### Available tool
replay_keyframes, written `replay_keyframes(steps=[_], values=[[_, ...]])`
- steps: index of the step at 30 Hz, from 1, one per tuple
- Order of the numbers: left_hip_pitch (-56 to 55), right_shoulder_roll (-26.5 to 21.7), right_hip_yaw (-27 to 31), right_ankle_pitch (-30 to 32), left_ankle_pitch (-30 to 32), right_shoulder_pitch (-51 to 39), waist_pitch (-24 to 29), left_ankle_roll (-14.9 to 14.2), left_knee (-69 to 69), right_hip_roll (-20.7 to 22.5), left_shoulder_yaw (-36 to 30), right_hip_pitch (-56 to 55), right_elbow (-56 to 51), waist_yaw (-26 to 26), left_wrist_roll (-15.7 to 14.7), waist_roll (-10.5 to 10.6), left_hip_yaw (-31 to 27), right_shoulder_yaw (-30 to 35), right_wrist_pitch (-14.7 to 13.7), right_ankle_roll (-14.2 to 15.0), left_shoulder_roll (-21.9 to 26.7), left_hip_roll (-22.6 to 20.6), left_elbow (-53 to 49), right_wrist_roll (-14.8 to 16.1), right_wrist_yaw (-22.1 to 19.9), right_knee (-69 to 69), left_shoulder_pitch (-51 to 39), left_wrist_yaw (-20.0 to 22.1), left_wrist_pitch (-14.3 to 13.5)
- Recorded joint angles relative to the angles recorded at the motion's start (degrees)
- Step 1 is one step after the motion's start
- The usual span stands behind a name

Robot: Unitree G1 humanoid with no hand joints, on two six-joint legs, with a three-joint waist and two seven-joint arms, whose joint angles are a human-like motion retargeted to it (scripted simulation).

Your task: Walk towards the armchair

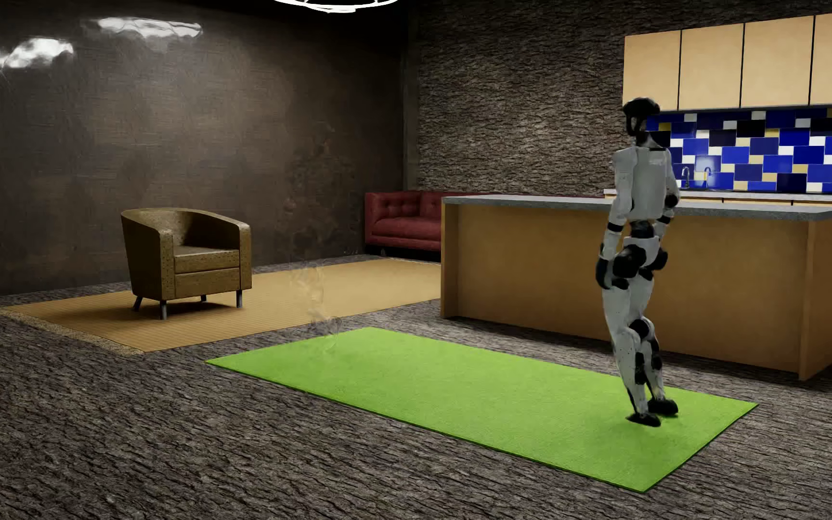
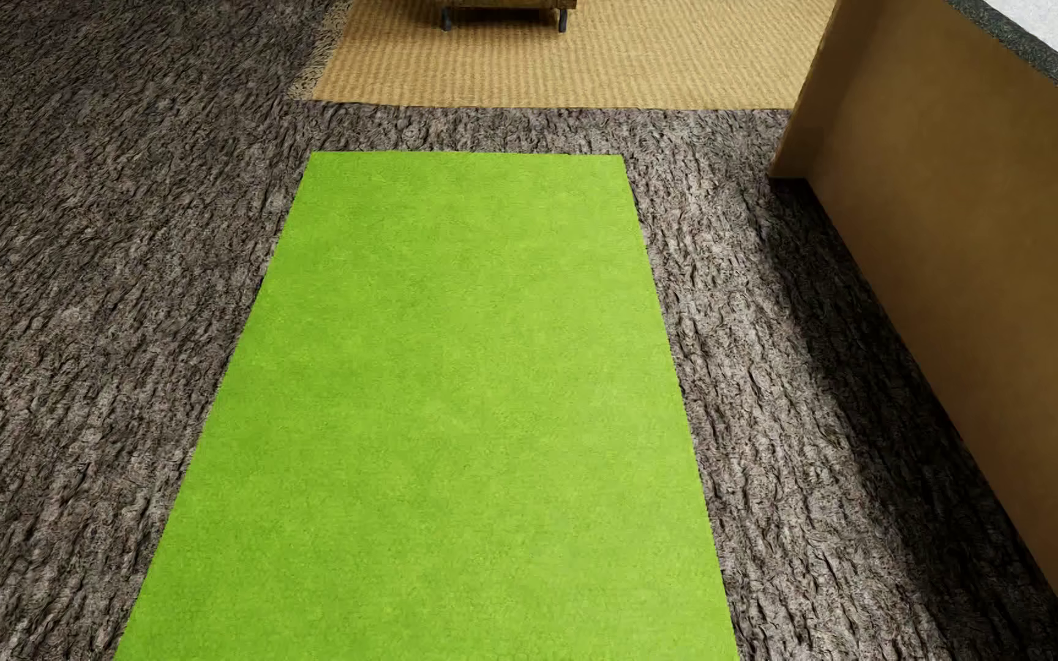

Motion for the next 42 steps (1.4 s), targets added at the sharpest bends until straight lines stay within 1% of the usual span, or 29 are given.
replay_keyframes(steps=[1,2,3,5,7,9,14,16,18,19,21,22,23,24,25,26,29,30,32,33,34,35,36,37,38,39,40,41,42], values=[[-1.5,0.1,0.0,0.9,-1.4,-0.5,-0.2,0.0,1.3,0.6,3.8,-1.4,0.1,-1.5,0.0,0.1,0.0,0.3,0.0,0.0,0.1,0.2,0.7,0.0,0.0,0.8,0.4,0.0,0.0],[0.7,-0.1,0.0,0.5,-4.3,0.7,-1.0,0.0,-3.7,1.4,5.5,-0.9,-0.5,1.8,0.0,0.8,0.0,0.1,0.0,0.0,-0.1,0.3,0.5,0.0,0.0,1.5,2.2,0.0,0.0],[-2.3,-0.3,0.0,1.2,-11.5,0.0,-0.1,0.0,15.2,1.0,4.2,-1.2,-1.0,-0.3,0.0,0.2,0.0,0.3,0.0,0.0,0.3,-0.1,0.3,0.0,0.0,2.1,1.9,0.0,0.0],[-8.9,-0.7,0.0,-2.4,-12.4,0.0,1.3,0.0,26.1,1.9,4.3,0.8,-3.5,0.7,0.0,0.7,0.0,-1.0,0.0,0.0,0.4,0.7,-0.2,0.0,0.0,2.1,3.2,0.0,0.0],[-15.4,-2.2,0.0,-4.8,-10.2,-2.2,4.3,0.0,39.4,1.8,4.8,5.0,-4.1,2.1,0.0,1.5,0.0,2.0,0.0,0.0,-0.8,1.6,1.2,0.0,0.0,2.5,3.8,0.0,0.0],[-22.2,-1.5,0.0,-8.1,-9.6,-4.0,3.2,0.0,39.5,0.3,4.6,6.7,-3.4,7.9,0.0,0.0,0.0,1.0,0.0,0.0,-0.4,1.8,1.0,0.0,0.0,0.8,5.9,0.0,0.0],[-33.4,-2.0,0.0,-19.6,2.0,-7.7,4.2,0.0,23.9,-1.3,5.1,19.2,-6.7,12.8,0.0,-0.3,0.0,-1.8,0.0,0.0,0.0,3.1,5.2,0.0,0.0,-3.8,8.4,0.0,0.0],[-35.8,-2.2,0.0,-20.3,1.5,-8.7,4.7,0.0,22.4,-2.1,5.7,22.7,-6.1,14.9,0.0,-0.3,0.0,-1.8,0.0,0.0,0.0,3.5,6.2,0.0,0.0,-3.7,8.7,0.0,0.0],[-37.9,-2.0,0.0,-16.6,1.8,-8.1,4.5,0.0,30.1,-4.1,4.8,24.9,-4.2,17.7,0.0,-1.2,0.0,0.3,0.0,0.0,0.7,3.3,6.2,0.0,0.0,-2.3,9.0,0.0,0.0],[-38.2,-1.0,0.0,-11.4,0.3,-7.1,4.3,0.0,33.8,-6.0,3.3,24.6,-2.0,18.4,0.0,-2.7,0.0,0.3,0.0,0.0,0.8,2.2,7.3,0.0,0.0,0.3,8.3,0.0,0.0],[-33.9,-0.4,0.0,5.7,-4.6,-2.3,3.4,0.0,37.6,-7.4,5.4,21.2,-1.6,17.2,0.0,-2.6,0.0,-0.1,0.0,0.0,0.5,0.7,7.2,0.0,0.0,13.5,7.9,0.0,0.0],[-30.7,-0.8,0.0,12.9,-6.6,-1.6,4.1,0.0,37.2,-7.6,6.6,16.7,-1.1,14.0,0.0,-2.6,0.0,2.4,0.0,0.0,0.2,-1.0,7.0,0.0,0.0,23.8,7.2,0.0,0.0],[-28.5,-1.4,0.0,13.7,-9.0,-0.1,3.9,0.0,36.8,-7.8,7.1,8.9,-2.0,12.2,0.0,-2.3,0.0,1.8,0.0,0.0,-0.4,-1.9,5.3,0.0,0.0,37.1,6.2,0.0,0.0],[-23.1,-1.5,0.0,12.7,-10.2,0.4,4.5,0.0,34.6,-7.4,6.9,3.4,-0.1,10.1,0.0,-1.6,0.0,4.3,0.0,0.0,-0.2,-2.2,3.6,0.0,0.0,46.3,5.6,0.0,0.0],[-18.5,-1.0,0.0,12.5,-10.3,1.8,5.2,0.0,31.5,-5.8,8.0,-2.5,0.4,5.4,0.0,-0.4,0.0,1.4,0.0,0.0,-0.4,-2.2,1.1,0.0,0.0,50.3,4.7,0.0,0.0],[-13.9,-1.6,0.0,12.8,-10.7,3.6,5.1,0.0,28.1,-5.0,7.5,-8.4,-0.7,1.7,0.0,0.5,0.0,0.1,0.0,0.0,-0.1,-2.1,-1.4,0.0,0.0,48.8,3.6,0.0,0.0],[1.9,-2.9,0.0,25.2,-12.8,6.2,5.7,0.0,18.4,-3.3,10.5,-17.3,0.8,-7.0,0.0,2.8,0.0,2.9,0.0,0.0,1.1,-0.2,-7.8,0.0,0.0,19.8,2.1,0.0,0.0],[5.5,-3.2,0.0,21.5,-15.0,7.4,5.2,0.0,16.5,-3.4,10.6,-19.3,0.3,-9.1,0.0,2.9,0.0,2.6,0.0,0.0,1.8,0.0,-9.4,0.0,0.0,9.6,0.9,0.0,0.0],[11.9,-2.9,0.0,-4.6,-19.6,8.6,4.0,0.0,15.1,-3.3,11.1,-21.4,2.1,-10.3,0.0,3.1,0.0,3.0,0.0,0.0,2.7,-0.1,-10.3,0.0,0.0,-1.2,-1.7,0.0,0.0],[13.4,-2.9,0.0,-7.5,-20.5,8.8,3.8,0.0,16.0,-4.0,12.6,-22.8,2.5,-12.0,0.0,3.2,0.0,4.2,0.0,0.0,2.4,0.0,-9.7,0.0,0.0,-0.5,-2.2,0.0,0.0],[15.3,-2.7,0.0,2.8,-19.2,9.1,4.2,0.0,17.8,-3.0,13.1,-23.8,3.1,-13.1,0.0,3.9,0.0,5.0,0.0,0.0,2.1,0.8,-8.6,0.0,0.0,0.7,-2.2,0.0,0.0],[15.8,-2.7,0.0,16.4,-14.4,9.4,3.9,0.0,20.5,-2.2,14.1,-26.3,3.2,-13.7,0.0,5.1,0.0,5.1,0.0,0.0,1.2,1.9,-7.1,0.0,0.0,5.3,-1.7,0.0,0.0],[15.3,-2.5,0.0,22.9,-5.7,9.0,4.2,0.0,26.3,-0.7,14.7,-26.4,4.1,-14.2,0.0,6.8,0.0,6.0,0.0,0.0,-0.1,3.9,-5.2,0.0,0.0,10.3,-0.2,0.0,0.0],[13.3,-2.6,0.0,22.8,5.9,8.9,4.1,0.0,35.9,1.1,13.6,-23.4,4.7,-12.8,0.0,7.7,0.0,6.2,0.0,0.0,-1.0,5.2,-3.1,0.0,0.0,12.4,1.7,0.0,0.0],[7.6,-2.1,0.0,21.7,13.2,8.9,3.6,0.0,47.7,2.9,12.8,-20.8,5.0,-11.0,0.0,7.6,0.0,4.4,0.0,0.0,-1.4,5.9,-2.2,0.0,0.0,13.9,3.4,0.0,0.0],[2.3,-2.6,0.0,18.8,8.8,8.1,4.4,0.0,59.3,4.2,10.1,-16.2,3.4,-9.1,0.0,8.1,0.0,4.5,0.0,0.0,-1.3,7.1,-1.4,0.0,0.0,13.3,4.5,0.0,0.0],[-2.9,-2.7,0.0,14.6,-0.7,6.9,5.0,0.0,65.8,4.1,8.9,-10.5,2.5,-6.1,0.0,7.6,0.0,4.0,0.0,0.0,-1.2,7.5,-1.2,0.0,0.0,11.5,5.6,0.0,0.0],[-8.2,-2.9,0.0,10.7,-7.1,5.0,5.2,0.0,67.8,3.2,8.0,-5.0,1.3,-2.5,0.0,5.8,0.0,4.8,0.0,0.0,-0.8,6.7,-0.2,0.0,0.0,9.2,6.5,0.0,0.0],[-13.3,-2.9,0.0,6.5,-10.1,2.9,4.5,0.0,64.7,2.4,9.1,-0.9,0.6,1.3,0.0,4.3,0.0,4.4,0.0,0.0,-0.7,6.5,0.9,0.0,0.0,7.1,7.8,0.0,0.0]])
